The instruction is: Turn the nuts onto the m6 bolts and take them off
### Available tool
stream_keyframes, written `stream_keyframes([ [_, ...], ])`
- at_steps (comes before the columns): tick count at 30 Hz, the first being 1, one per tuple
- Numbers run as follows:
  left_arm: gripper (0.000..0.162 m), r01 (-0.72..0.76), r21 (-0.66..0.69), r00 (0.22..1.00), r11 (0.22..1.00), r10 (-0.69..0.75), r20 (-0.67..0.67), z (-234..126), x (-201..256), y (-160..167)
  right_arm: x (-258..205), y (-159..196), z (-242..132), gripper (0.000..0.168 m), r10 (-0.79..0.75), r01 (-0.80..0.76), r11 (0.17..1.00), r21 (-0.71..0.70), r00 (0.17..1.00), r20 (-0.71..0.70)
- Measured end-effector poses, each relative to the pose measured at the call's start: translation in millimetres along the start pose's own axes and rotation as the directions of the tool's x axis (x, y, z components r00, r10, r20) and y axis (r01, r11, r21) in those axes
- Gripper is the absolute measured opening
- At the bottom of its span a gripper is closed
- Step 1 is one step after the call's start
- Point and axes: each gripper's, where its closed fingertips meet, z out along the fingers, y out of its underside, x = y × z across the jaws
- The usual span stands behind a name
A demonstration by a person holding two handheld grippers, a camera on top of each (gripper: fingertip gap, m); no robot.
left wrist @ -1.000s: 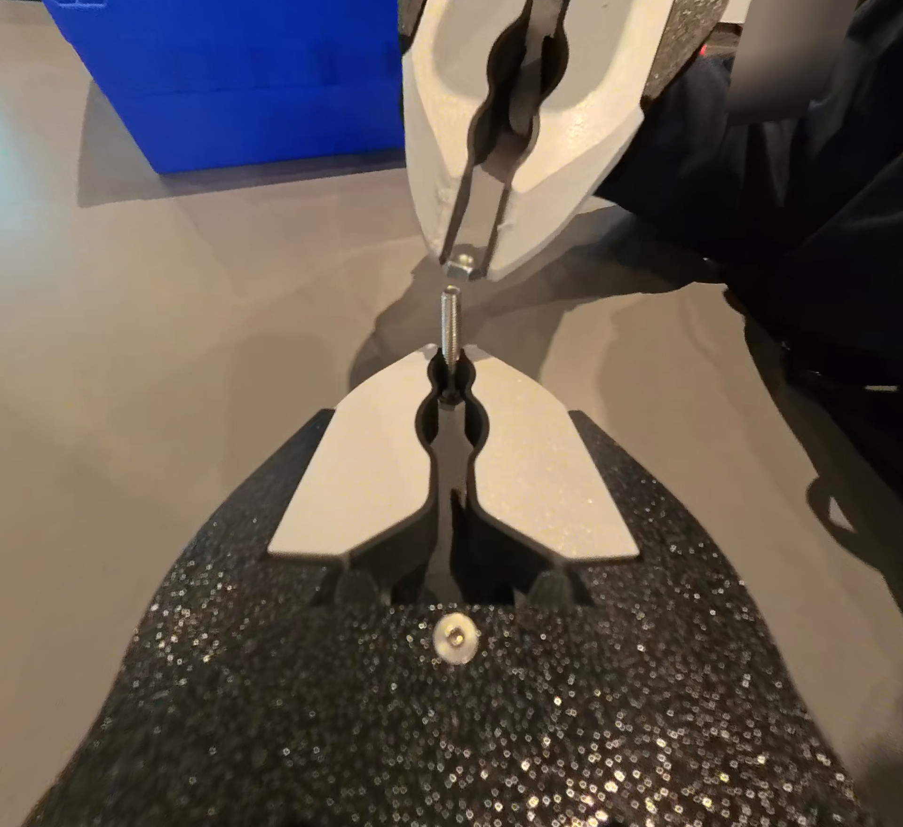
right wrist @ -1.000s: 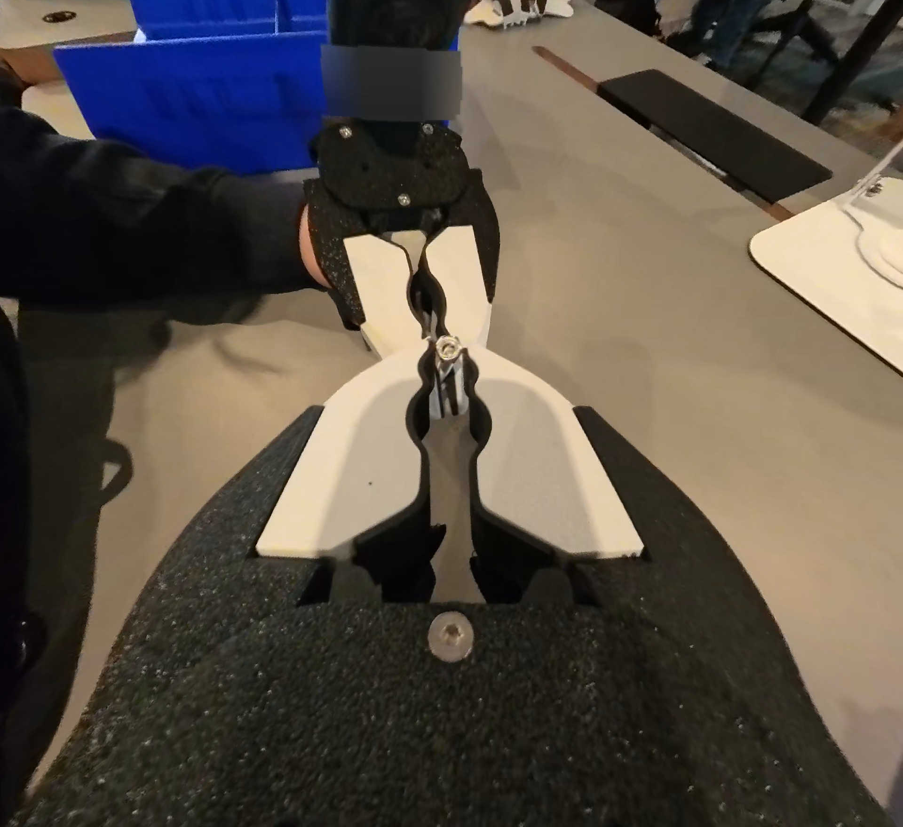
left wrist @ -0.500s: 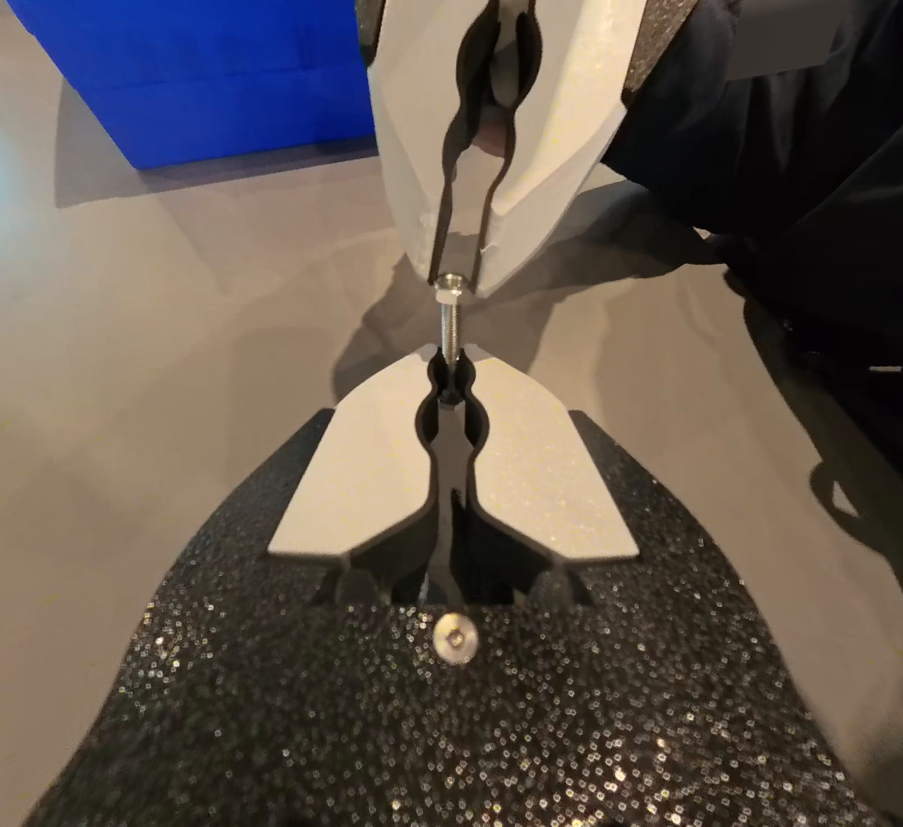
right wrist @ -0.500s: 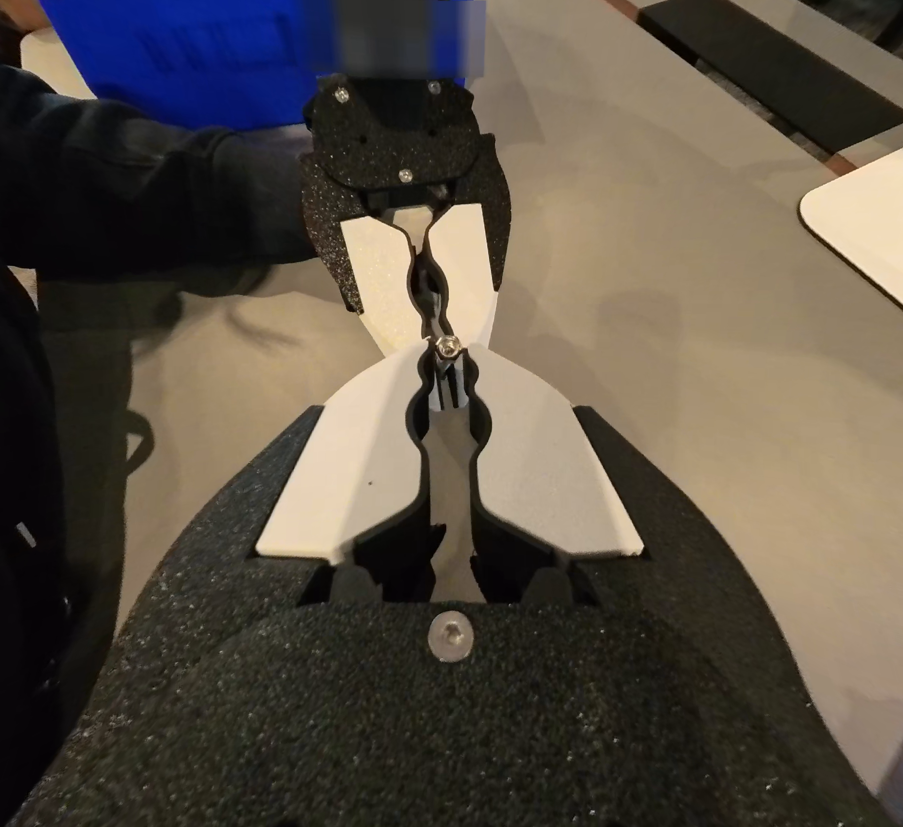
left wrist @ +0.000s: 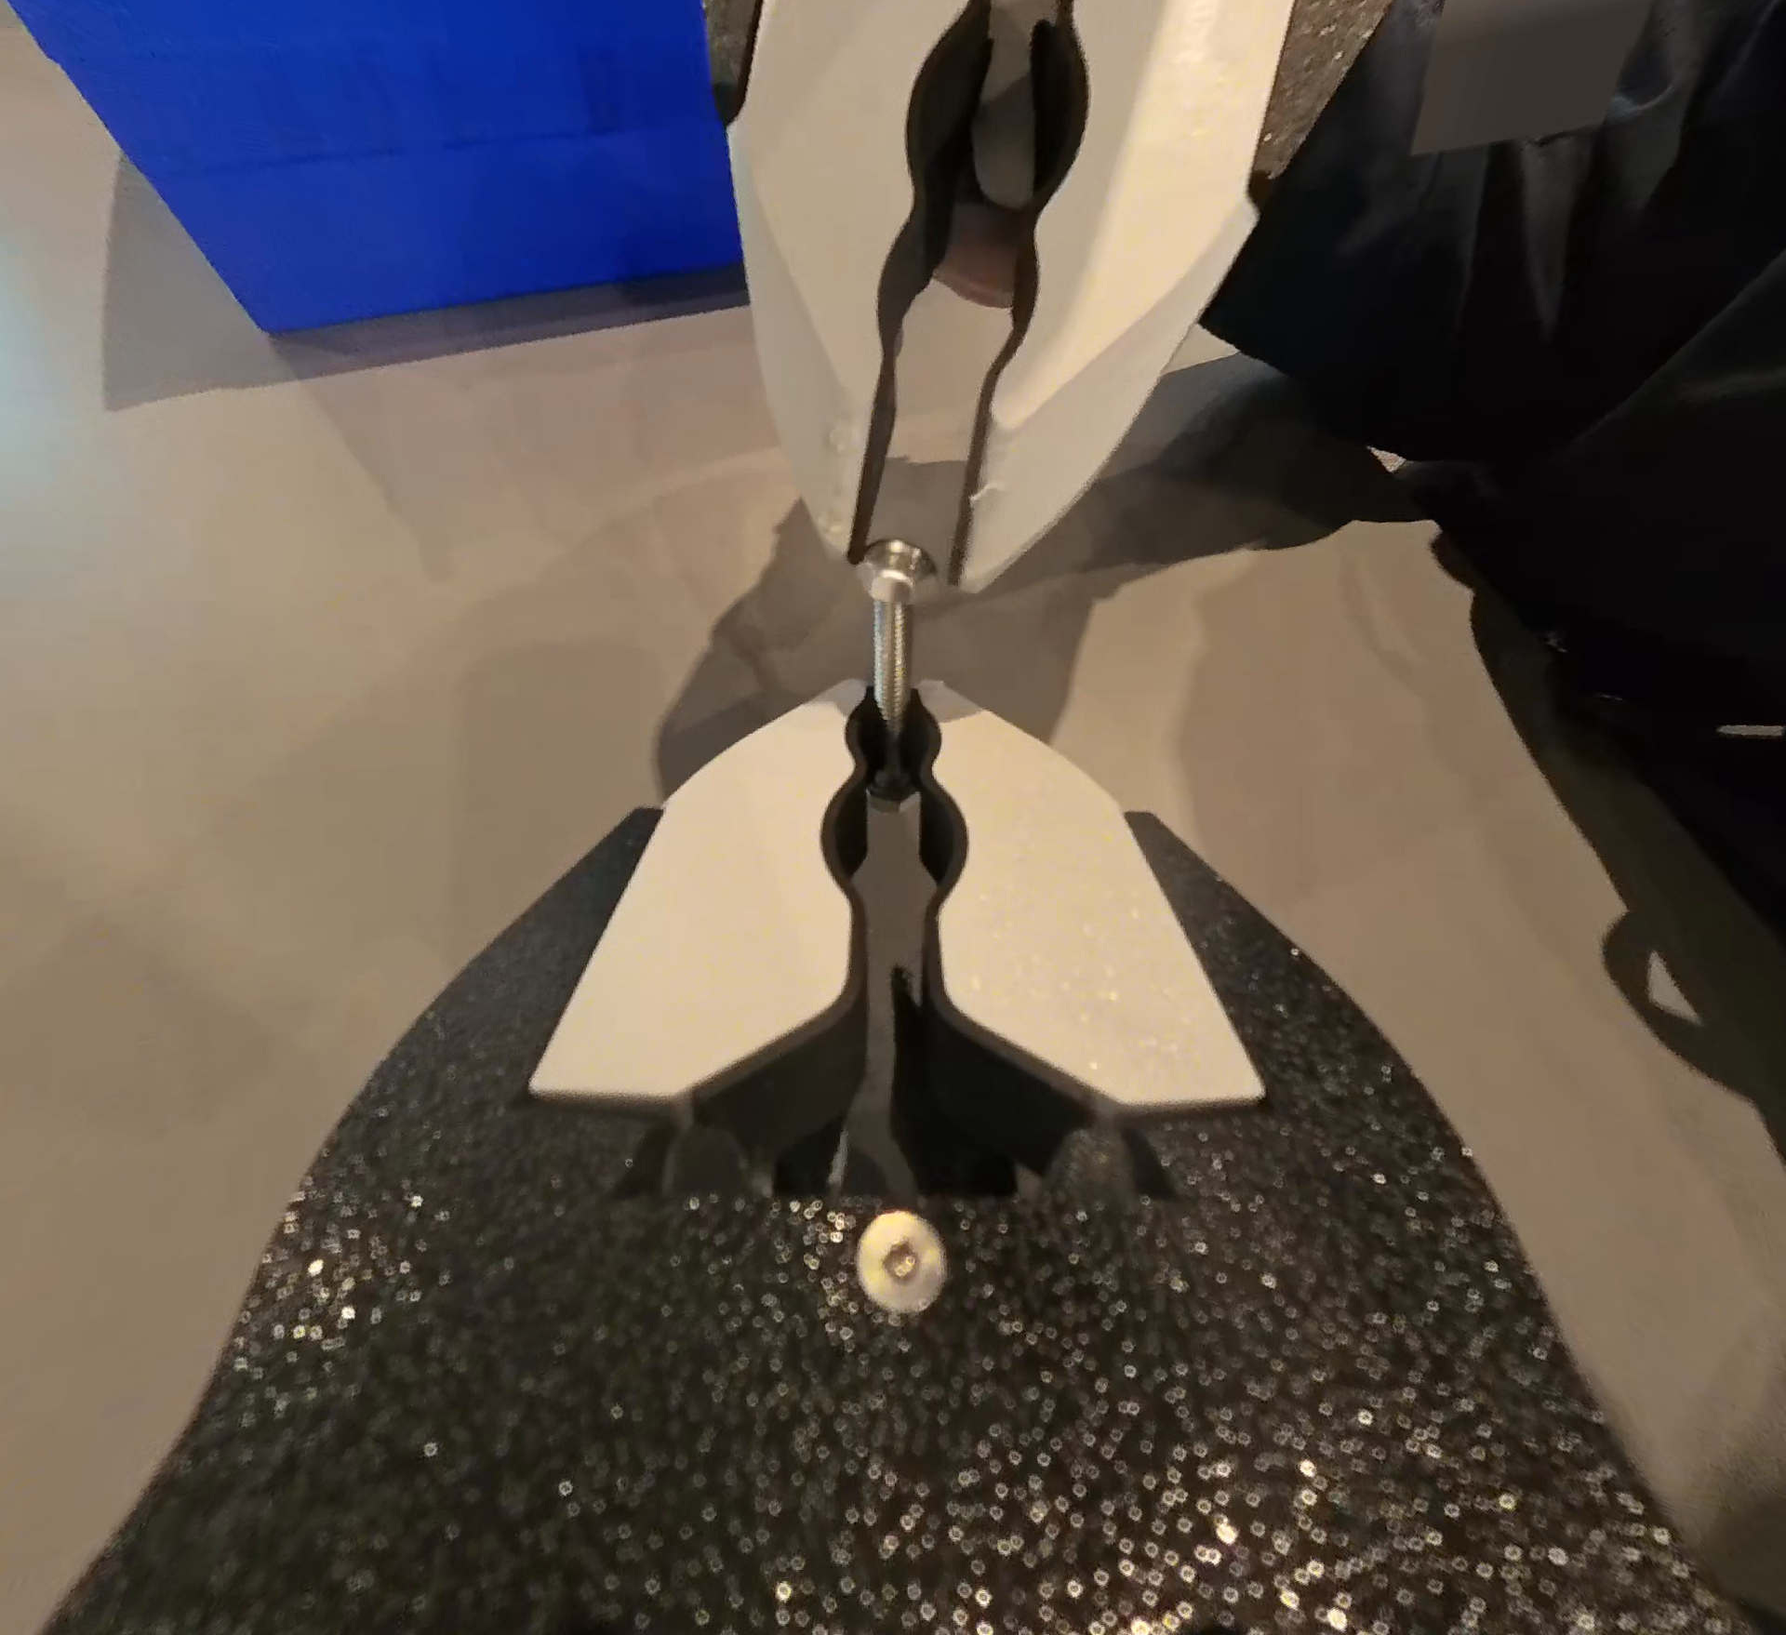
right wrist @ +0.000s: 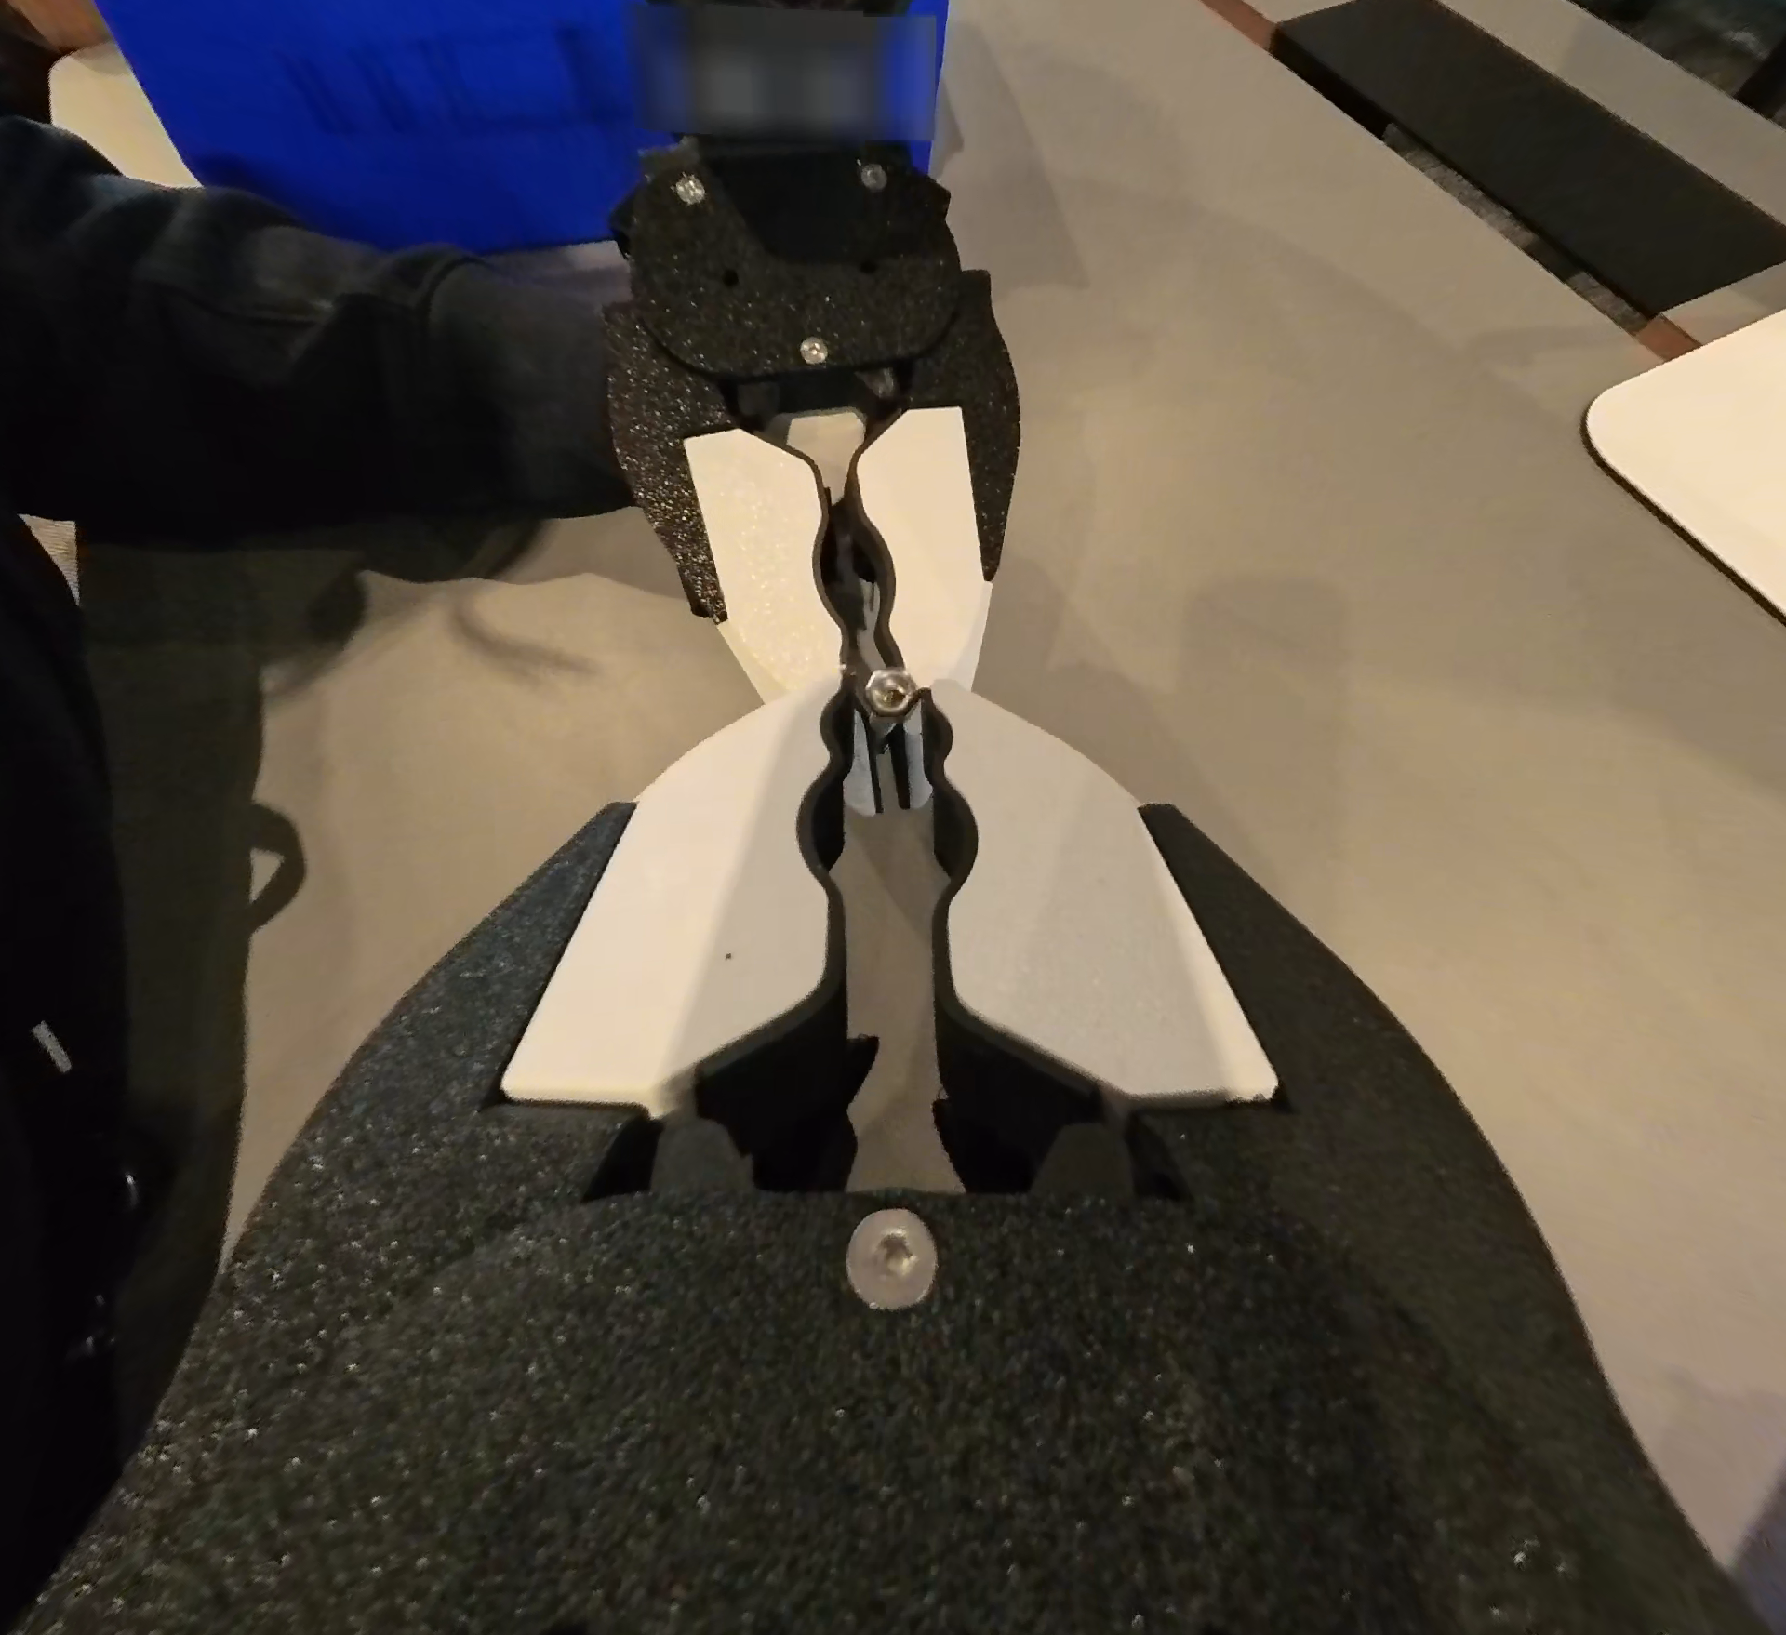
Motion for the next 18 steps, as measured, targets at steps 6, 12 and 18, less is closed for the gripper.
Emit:
stream_keyframes([
  [6, 0.004, 0.001, 0.0, 1.0, 1.0, -0.001, 0.001, -0.1, 0.0, 0.2, 1.1, 0.2, -0.6, 0.011, -0.002, 0.002, 1.0, 0.002, 1.0, -0.008],
  [12, 0.004, 0.0, -0.003, 1.0, 1.0, 0.0, 0.001, 0.0, 0.0, 0.4, 1.4, -0.1, -0.5, 0.011, 0.055, -0.055, 0.998, 0.008, 0.998, 0.016],
  [18, 0.004, -0.012, -0.018, 1.0, 1.0, 0.012, -0.004, 1.3, 1.8, 2.0, -0.6, 2.0, -0.9, 0.011, 0.156, -0.155, 0.988, -0.014, 0.985, 0.077],
])
